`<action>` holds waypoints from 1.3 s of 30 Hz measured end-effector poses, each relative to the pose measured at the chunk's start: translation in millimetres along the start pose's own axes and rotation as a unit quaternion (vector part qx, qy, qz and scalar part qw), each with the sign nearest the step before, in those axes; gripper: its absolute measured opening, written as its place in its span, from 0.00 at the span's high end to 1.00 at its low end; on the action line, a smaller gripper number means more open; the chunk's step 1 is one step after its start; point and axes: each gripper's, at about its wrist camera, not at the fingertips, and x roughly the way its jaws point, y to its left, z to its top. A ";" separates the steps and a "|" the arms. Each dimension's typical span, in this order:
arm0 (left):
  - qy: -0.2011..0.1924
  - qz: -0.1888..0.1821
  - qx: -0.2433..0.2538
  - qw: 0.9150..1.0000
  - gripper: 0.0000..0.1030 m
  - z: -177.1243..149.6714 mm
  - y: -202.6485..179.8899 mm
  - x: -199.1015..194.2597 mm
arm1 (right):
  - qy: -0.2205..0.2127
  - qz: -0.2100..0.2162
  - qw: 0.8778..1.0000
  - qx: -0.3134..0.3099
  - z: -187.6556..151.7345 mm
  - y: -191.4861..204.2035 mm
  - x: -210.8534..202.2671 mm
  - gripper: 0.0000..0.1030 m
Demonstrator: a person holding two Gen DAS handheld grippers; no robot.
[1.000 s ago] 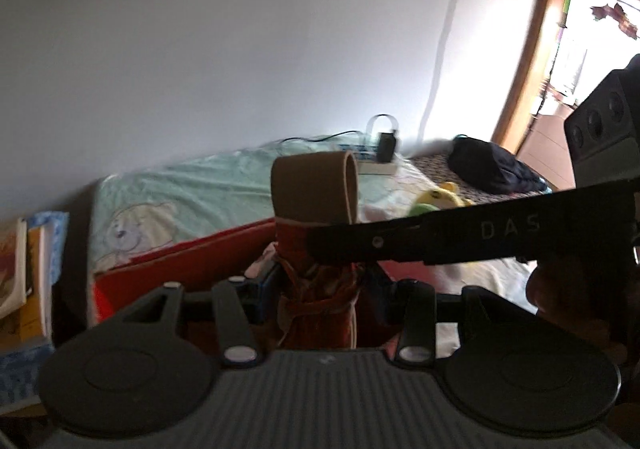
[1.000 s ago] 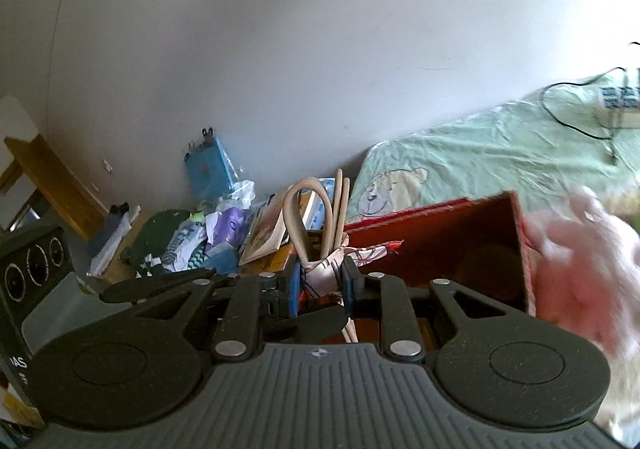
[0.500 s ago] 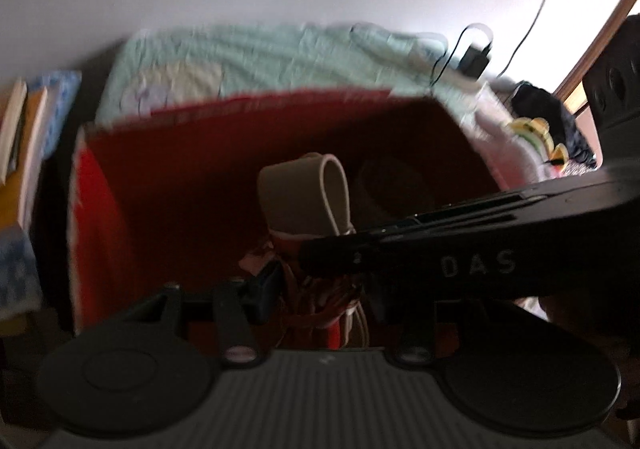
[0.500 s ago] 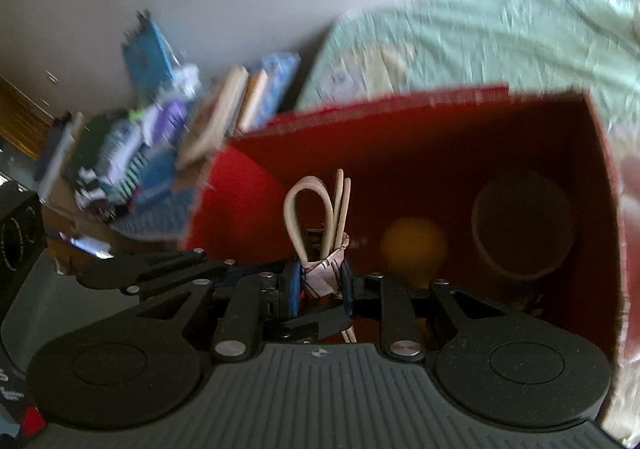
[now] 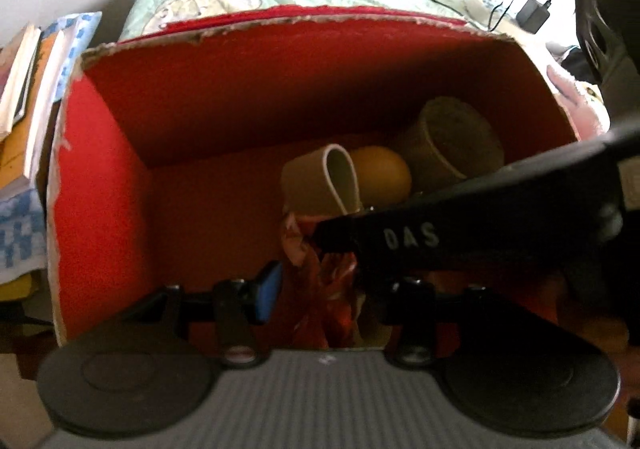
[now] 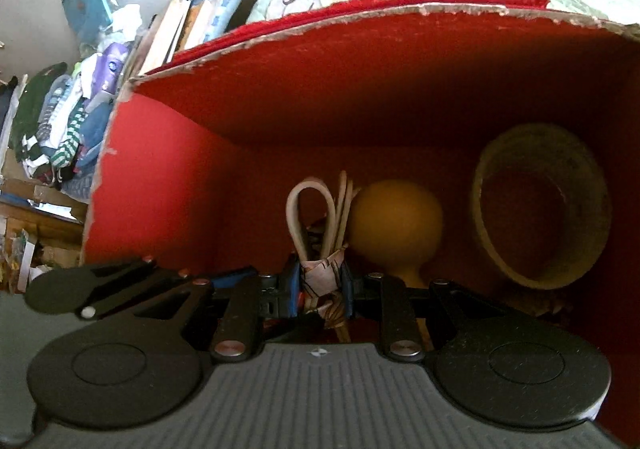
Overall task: Organize objects
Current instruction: 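Lower the shoe into the red box beside the gourd, then open the right gripper and withdraw it from the box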
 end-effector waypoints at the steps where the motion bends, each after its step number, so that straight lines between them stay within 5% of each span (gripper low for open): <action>1: 0.001 0.006 0.001 1.000 0.51 0.3 -0.7 0.2 | 0.001 -0.006 1.000 0.003 0.7 -0.5 1.5 0.78; 12: 0.000 0.056 0.005 0.998 0.38 3.8 -5.8 1.1 | 0.014 -0.016 1.000 0.022 -1.1 -7.9 3.0 0.76; 39: -0.031 0.129 0.016 0.991 0.34 -1.1 -20.8 -13.9 | -0.054 0.007 0.997 0.060 -28.3 -23.6 -35.3 0.68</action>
